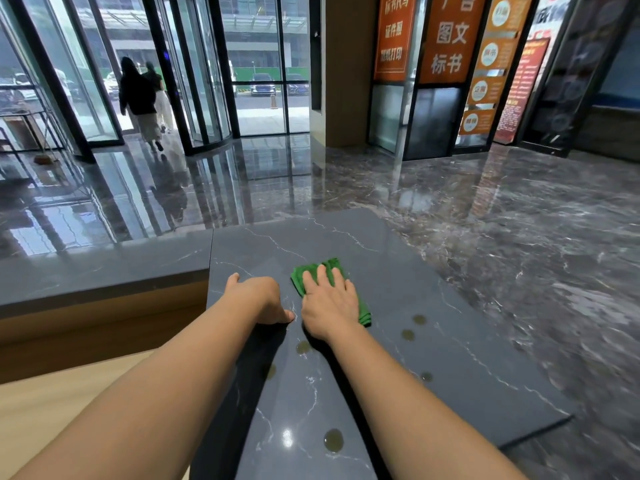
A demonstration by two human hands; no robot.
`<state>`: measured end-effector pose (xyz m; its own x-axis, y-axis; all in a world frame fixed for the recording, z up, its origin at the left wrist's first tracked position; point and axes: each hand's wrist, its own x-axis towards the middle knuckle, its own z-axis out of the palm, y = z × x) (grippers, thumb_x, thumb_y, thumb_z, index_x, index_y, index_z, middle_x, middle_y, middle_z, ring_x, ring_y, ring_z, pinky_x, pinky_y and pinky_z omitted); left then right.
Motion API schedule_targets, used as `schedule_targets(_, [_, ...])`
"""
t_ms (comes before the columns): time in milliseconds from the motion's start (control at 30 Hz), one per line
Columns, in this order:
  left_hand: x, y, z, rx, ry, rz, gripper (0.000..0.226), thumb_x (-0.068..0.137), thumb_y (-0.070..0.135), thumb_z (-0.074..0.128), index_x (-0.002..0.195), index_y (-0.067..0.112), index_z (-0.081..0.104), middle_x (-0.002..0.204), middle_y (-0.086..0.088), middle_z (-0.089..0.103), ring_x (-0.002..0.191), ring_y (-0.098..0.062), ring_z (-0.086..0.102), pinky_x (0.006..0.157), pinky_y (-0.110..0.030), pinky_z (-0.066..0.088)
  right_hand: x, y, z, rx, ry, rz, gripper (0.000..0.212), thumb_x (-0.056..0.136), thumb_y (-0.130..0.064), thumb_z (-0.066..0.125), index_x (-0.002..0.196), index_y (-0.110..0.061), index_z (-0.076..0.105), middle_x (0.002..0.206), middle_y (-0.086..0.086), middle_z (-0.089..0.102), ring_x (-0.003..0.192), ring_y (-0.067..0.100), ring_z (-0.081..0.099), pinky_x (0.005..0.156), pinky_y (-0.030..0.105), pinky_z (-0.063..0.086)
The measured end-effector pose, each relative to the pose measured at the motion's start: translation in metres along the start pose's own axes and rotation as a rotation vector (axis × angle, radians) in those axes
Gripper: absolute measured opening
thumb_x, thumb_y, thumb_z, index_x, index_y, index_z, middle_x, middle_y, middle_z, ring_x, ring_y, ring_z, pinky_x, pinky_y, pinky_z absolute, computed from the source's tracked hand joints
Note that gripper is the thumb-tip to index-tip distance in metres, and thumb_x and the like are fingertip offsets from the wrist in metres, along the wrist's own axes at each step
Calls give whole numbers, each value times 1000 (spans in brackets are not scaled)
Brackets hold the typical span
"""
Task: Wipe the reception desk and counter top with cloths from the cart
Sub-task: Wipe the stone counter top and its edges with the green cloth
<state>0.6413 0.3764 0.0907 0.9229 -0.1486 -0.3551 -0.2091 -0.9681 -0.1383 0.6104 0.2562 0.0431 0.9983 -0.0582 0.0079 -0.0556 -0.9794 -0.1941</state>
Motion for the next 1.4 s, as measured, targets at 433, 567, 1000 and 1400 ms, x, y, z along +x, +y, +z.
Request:
schedule_targets(433, [2,-8,7,-36,40,34,58,89,67,43,118,20,56,117,2,61,123,-22,51,117,-51,4,10,157,-34,-75,-12,192,54,103,-31,25,155,-31,14,164,-2,7,150,21,5,121,38,11])
schedule_targets(567, [-5,-14,13,-109,120,48,66,87,70,43,129,21,52,119,3,61,121,-21,52,115,-52,-1,7,165,-37,-66,-23,242,53,104,-31,23,156,-31,13,164,-3,4,150,21,5,121,37,11])
schedule_targets(1000, [-83,-18,46,-333,204,239,82,77,70,60,145,30,37,138,9,53,129,-19,44,106,-40,19,-30,40,-13,-18,24,237,54,99,-25,32,152,-25,21,164,4,4,150,29,4,119,44,11])
schedule_targets(1400, [-95,1,43,-161,114,187,85,67,76,64,132,23,47,125,4,58,121,-22,50,109,-45,18,-63,29,-11,14,-51,-44,53,103,-30,26,155,-33,15,164,-6,3,150,18,1,121,40,5])
